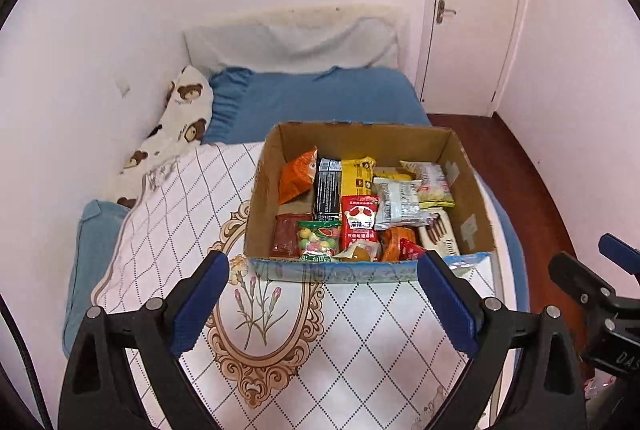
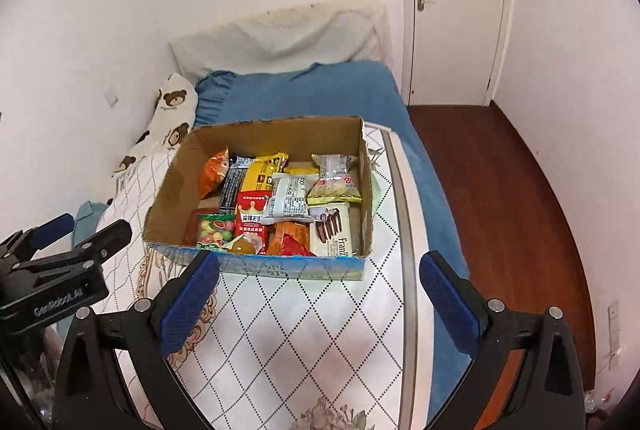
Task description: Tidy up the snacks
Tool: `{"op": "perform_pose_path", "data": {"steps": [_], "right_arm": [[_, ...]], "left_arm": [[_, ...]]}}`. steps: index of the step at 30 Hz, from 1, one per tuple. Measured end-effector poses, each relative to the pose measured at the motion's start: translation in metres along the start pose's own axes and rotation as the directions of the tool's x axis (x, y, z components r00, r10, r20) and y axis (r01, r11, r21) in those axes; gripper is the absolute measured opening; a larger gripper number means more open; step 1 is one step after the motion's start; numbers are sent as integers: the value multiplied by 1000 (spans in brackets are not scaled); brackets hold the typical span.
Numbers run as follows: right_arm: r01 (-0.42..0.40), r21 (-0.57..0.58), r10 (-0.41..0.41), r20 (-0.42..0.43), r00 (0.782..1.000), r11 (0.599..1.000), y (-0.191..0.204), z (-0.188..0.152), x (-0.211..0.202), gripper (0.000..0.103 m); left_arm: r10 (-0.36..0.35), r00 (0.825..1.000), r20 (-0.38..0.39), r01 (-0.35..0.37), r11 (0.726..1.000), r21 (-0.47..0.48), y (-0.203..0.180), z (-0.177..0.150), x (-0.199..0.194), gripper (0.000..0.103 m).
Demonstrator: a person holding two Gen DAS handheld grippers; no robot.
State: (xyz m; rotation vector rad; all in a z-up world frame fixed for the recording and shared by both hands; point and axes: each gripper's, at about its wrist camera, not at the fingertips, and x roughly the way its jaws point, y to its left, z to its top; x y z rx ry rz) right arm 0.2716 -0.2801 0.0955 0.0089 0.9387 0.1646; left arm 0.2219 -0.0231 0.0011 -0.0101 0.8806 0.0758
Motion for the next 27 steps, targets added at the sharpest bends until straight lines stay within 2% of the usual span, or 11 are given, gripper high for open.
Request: {"op": "perform_pose_path", "data": {"steps": [15,21,26,27], "right_arm": [[-11,-31,15,126,992,999,15,-31,-112,103],[-19,-37,24,134,991,999,18,-38,-127,103],[-12,-37,17,138,990,999,19,-38,-120,103],[-8,-37,13,136,991,999,19,-38,-117,103]], "left_arm": [[-24,994,110,24,1000,-2,10,-31,-96,97],[-21,992,125,20,1000,8,9,-35,-108,97],[-23,993,119,24,1000,-8,10,-36,-100,97],[-24,993,118,25,1000,-10,10,-36,-98,100]]}}
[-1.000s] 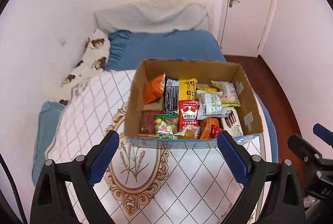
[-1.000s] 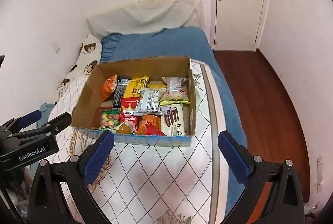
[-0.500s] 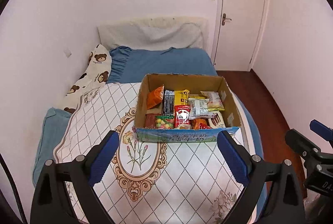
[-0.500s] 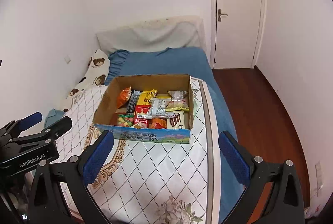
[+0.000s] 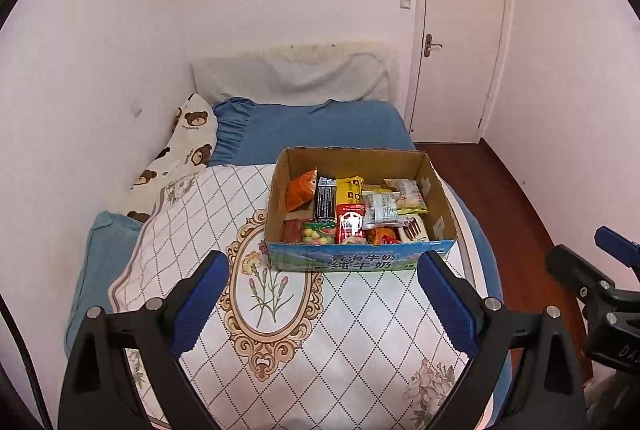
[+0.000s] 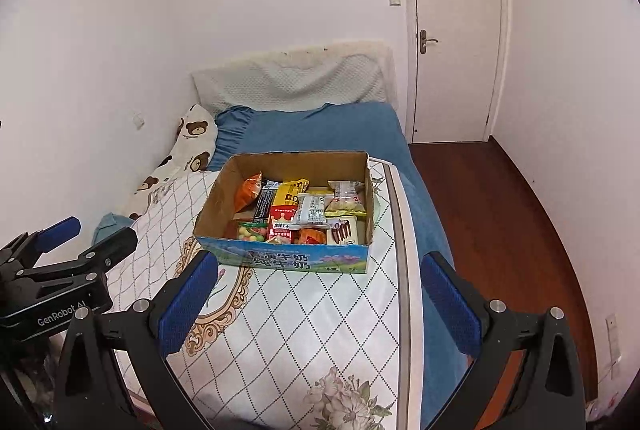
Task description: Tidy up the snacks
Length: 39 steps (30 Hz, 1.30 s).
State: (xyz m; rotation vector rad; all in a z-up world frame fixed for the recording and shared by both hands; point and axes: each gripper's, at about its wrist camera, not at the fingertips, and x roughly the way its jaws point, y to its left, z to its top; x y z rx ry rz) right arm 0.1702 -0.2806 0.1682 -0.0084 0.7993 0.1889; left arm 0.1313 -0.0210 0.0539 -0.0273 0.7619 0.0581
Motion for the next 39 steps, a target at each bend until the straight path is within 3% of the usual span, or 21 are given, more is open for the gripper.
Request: {"op": "perform_pose_path", "data": {"steps": [8,22,39], "right_arm": [[35,-6,-35,8,999,999,-4,3,33,103],[74,21,-74,-22,997,997,-20,16,102,103],[80,21,-79,-47,996,997,-19,20,126,103]], "left_arm": [[44,999,12,-43,999,-12,-2,6,32,101],[76,995,-64,-77,997,-14,-5,11,98,101],[73,995,-66,-74,997,-18,-4,15,113,101]]}}
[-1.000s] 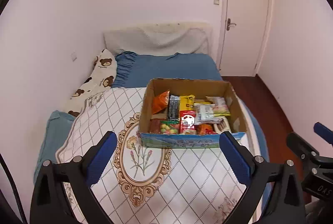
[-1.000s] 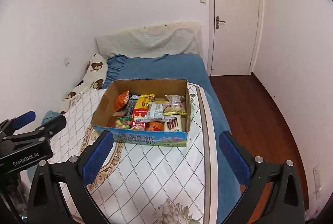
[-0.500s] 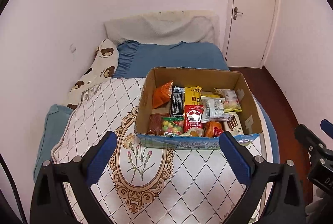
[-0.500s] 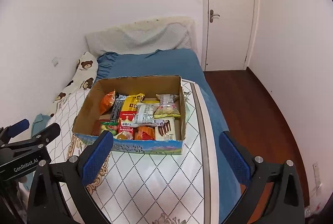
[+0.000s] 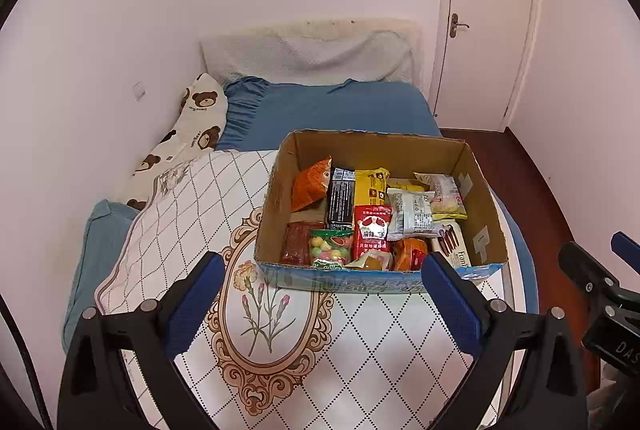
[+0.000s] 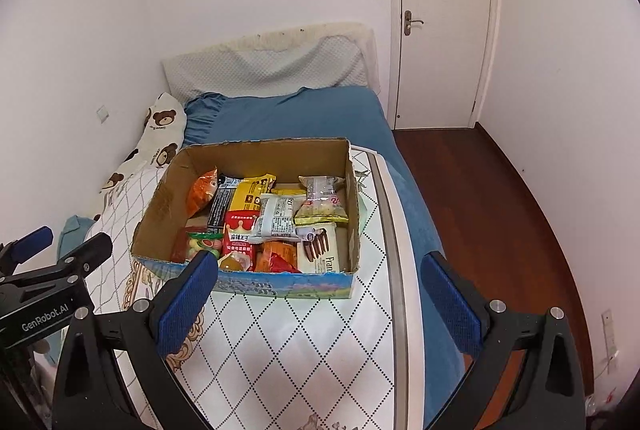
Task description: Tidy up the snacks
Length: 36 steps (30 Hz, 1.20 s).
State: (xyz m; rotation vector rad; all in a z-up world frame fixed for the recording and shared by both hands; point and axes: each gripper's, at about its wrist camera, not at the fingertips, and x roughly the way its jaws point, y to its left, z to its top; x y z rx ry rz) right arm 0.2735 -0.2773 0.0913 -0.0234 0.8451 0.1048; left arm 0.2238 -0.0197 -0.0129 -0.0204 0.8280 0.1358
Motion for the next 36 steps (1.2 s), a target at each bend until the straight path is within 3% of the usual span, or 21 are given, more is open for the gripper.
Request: {"op": "perform_pose_path", "data": {"steps": [36], "right_arm": [[-1,-7,1,-8,1000,1000,7,-3,1,103]], "left_arm": [[-1,1000,15,1,1000,4,0,-3,-13,101]]}}
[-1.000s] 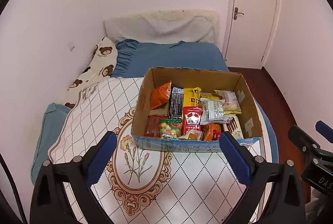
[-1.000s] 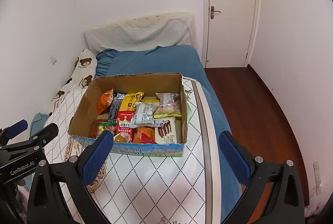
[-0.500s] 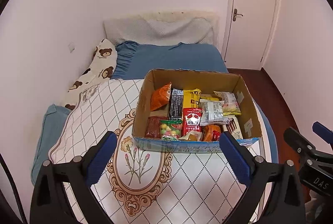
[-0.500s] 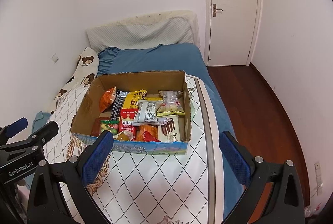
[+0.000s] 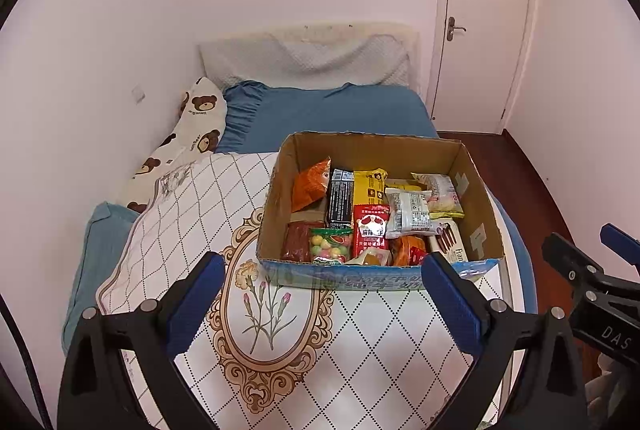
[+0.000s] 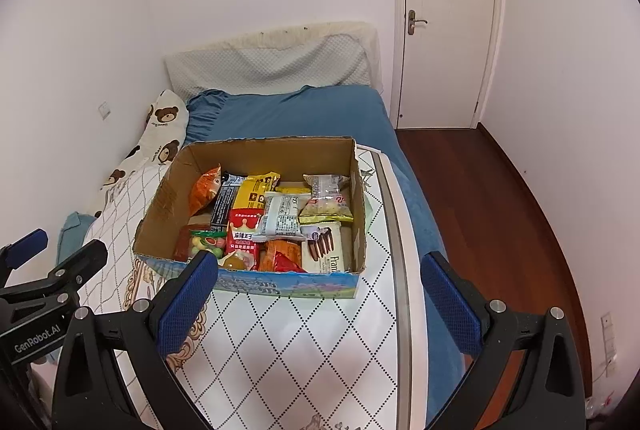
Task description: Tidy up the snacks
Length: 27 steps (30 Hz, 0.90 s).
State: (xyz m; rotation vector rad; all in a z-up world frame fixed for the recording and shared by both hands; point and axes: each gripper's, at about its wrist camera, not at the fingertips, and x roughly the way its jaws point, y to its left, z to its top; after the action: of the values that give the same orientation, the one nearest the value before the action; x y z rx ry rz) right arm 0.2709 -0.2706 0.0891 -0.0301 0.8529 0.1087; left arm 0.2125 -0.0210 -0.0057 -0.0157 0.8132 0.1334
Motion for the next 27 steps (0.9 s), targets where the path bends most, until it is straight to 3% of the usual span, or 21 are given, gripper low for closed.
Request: {"op": "perform_pose_path", "data": {"steps": [27], "right_arm": [[-18,-12,18,-7,1000,1000,4,1,0,103]], "left_arm": [[3,1000,9,-3,1000,-1,3,0,-3,101]]}}
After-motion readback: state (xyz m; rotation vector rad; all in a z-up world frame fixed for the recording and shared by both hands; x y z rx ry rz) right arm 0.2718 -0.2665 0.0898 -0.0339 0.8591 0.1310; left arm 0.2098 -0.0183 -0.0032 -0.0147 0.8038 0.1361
